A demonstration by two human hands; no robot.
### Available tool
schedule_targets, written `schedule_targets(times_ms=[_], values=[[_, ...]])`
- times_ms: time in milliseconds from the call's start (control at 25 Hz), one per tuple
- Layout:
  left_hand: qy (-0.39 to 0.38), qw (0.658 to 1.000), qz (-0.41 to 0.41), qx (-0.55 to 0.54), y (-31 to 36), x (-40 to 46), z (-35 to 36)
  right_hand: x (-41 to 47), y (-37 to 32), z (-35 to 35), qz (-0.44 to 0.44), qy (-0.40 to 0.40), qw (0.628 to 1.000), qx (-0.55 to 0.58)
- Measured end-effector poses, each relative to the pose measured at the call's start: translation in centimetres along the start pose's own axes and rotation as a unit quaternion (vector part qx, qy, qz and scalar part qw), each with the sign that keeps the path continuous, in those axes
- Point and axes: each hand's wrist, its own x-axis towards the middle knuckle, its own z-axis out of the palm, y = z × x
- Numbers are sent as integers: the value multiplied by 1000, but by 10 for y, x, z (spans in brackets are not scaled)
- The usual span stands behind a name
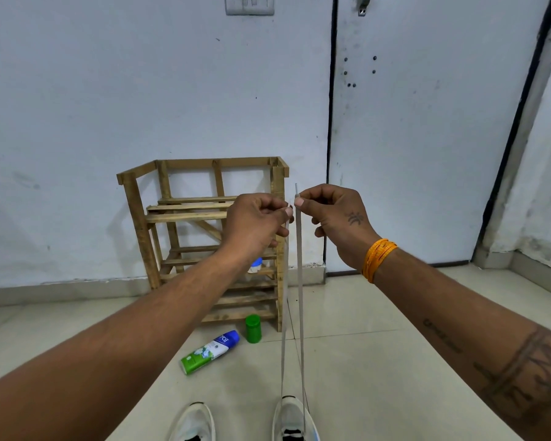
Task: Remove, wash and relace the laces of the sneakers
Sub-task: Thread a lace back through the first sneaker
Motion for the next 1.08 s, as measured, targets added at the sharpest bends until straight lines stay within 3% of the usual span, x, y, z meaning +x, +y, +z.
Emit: schedule_targets(times_ms=[200, 360, 520, 600, 720, 840, 960, 1080], values=[[-21, 999, 3, 29, -39, -14, 10, -12, 42, -6, 29, 20, 999, -17], [-43, 997, -27, 55, -105, -44, 26, -46, 114, -8, 93, 12, 995, -30], [-86, 976, 64, 191, -190, -92, 38, -91, 196, -11, 150, 6, 988, -45], [-118, 961, 66, 241, -235, -123, 43, -122, 236, -10, 183, -6, 981, -58], [-133, 959, -20, 251, -298, -174, 58, -175, 294, -12, 214, -26, 972, -96], [-94, 942, -178, 269, -337, -217, 76, -225, 336, -13, 177, -69, 963, -192], [-76, 921, -260, 279, -354, -239, 92, -266, 349, -2, 211, -81, 942, -247], [-8, 909, -358, 211, -362, -244, 106, -293, 348, 7, 210, -94, 926, -300]])
